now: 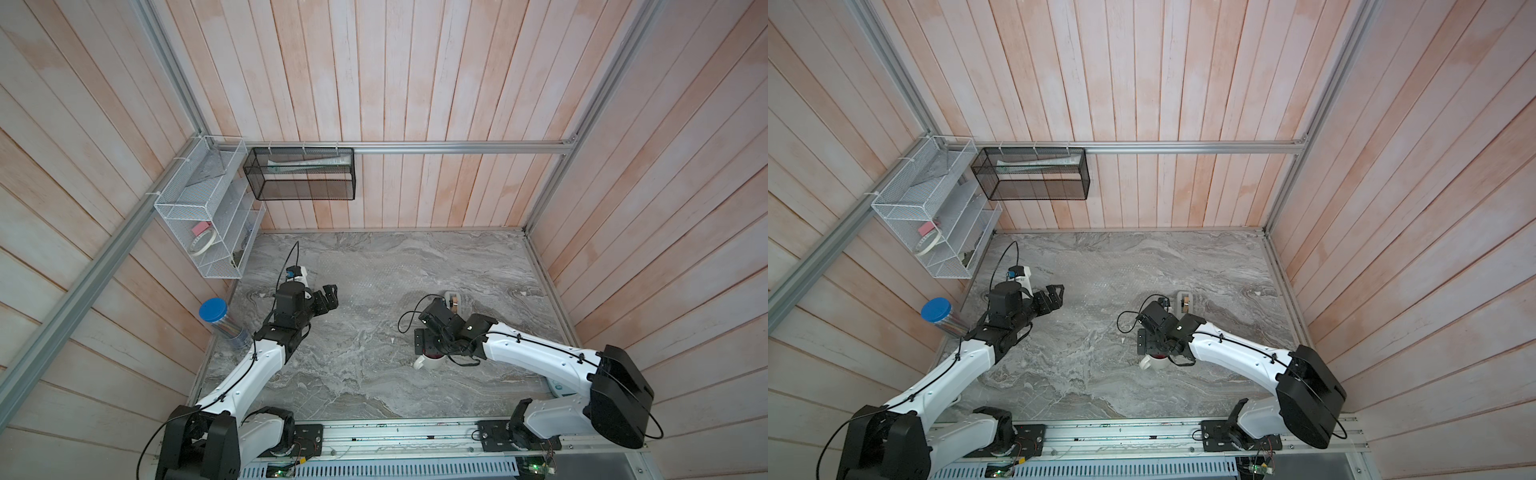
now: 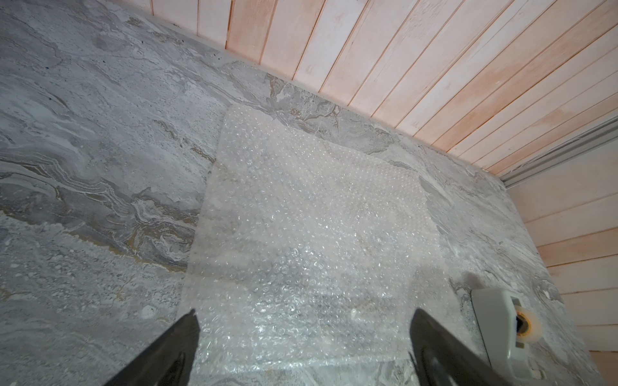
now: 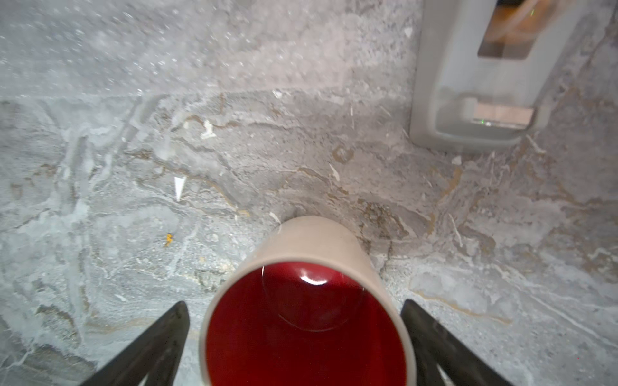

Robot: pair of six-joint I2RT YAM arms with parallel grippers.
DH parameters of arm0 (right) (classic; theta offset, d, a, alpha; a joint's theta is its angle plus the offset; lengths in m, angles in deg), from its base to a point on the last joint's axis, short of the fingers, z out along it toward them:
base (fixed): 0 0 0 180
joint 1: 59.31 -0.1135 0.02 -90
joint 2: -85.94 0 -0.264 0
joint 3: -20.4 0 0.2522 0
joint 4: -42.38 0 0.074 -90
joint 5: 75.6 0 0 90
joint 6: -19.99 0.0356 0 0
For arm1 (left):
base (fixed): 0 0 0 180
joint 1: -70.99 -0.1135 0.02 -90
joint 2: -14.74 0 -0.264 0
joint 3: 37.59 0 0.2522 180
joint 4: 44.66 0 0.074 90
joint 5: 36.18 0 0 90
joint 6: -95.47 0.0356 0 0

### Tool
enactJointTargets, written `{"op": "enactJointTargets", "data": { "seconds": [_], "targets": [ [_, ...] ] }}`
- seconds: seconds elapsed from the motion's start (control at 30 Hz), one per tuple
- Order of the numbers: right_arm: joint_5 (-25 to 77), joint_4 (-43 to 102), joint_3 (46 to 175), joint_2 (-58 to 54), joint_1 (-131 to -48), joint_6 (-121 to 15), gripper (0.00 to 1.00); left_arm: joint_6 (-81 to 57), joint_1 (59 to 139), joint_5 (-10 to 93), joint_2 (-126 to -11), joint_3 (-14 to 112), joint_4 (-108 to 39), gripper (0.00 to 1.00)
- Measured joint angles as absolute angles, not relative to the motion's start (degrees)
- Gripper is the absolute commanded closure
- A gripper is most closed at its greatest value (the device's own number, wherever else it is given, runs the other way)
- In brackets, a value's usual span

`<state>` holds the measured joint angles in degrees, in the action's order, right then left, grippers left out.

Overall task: Wrap mugs in bubble wrap
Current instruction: Move the mug to the center of the board, then pick up the mug from the center of the board.

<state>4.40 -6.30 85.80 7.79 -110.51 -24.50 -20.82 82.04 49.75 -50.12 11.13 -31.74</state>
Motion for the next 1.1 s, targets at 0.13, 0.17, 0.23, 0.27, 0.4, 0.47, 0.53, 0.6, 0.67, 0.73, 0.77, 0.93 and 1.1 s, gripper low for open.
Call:
{"op": "enactJointTargets", "data": {
  "seconds": [0.13, 0.17, 0.23, 0.27, 0.4, 0.47, 0.53, 0.6, 0.67, 0.73, 0.77, 0.93, 1.1],
  "targets": [
    [5.56, -7.56, 85.97, 11.0, -109.06, -25.17, 0.07, -20.66, 82.04, 49.75, -50.05, 11.13, -31.78, 0.0],
    [5.8, -7.98, 85.93, 12.01, -108.45, -25.19, 0.09, -20.66, 82.04, 49.73, -50.05, 11.13, -31.76, 0.0],
    [6.02, -8.55, 85.53, 14.19, -107.23, -25.15, 0.16, -20.64, 82.04, 49.73, -50.05, 11.13, -31.78, 0.0],
    [6.26, -8.72, 85.18, 15.29, -106.62, -25.13, 0.19, -20.62, 82.04, 49.73, -50.05, 11.13, -31.76, 0.0],
    [7.42, -9.16, 83.0, 17.49, -104.04, -24.95, 0.31, -20.47, 82.04, 49.7, -50.05, 11.13, -31.76, 0.0],
    [8.14, -9.14, 81.77, 17.41, -103.31, -24.89, 0.35, -20.47, 82.04, 49.68, -50.05, 11.13, -31.78, 0.0],
    [8.97, -9.03, 80.51, 17.23, -103.05, -24.91, 0.42, -20.44, 82.04, 49.68, -50.05, 11.13, -31.78, 0.0],
    [10.02, -8.5, 79.26, 16.49, -102.92, -25.0, 0.56, -20.44, 82.04, 49.64, -50.05, 11.13, -31.78, 0.0],
    [10.98, -7.89, 78.67, 15.09, -102.64, -25.28, 0.66, -20.44, 82.04, 49.53, -50.05, 11.13, -31.78, 0.0],
    [11.9, -6.87, 78.54, 13.17, -102.09, -25.41, 0.72, -20.44, 82.04, 49.51, -50.05, 11.13, -31.8, 0.0],
    [12.38, -6.25, 78.54, 12.01, -101.74, -25.52, 0.76, -20.47, 82.04, 49.49, -50.05, 11.13, -31.8, 0.0],
    [13.98, -5.4, 79.3, 8.82, -100.78, -26.62, 1.0, -20.47, 82.04, 49.44, -50.05, 11.13, -31.8, 0.0],
    [13.84, -7.56, 82.71, 6.48, -100.5, -28.43, 1.0, -20.49, 82.04, 49.22, -49.97, 11.13, -31.72, 0.0]
  ]
}}
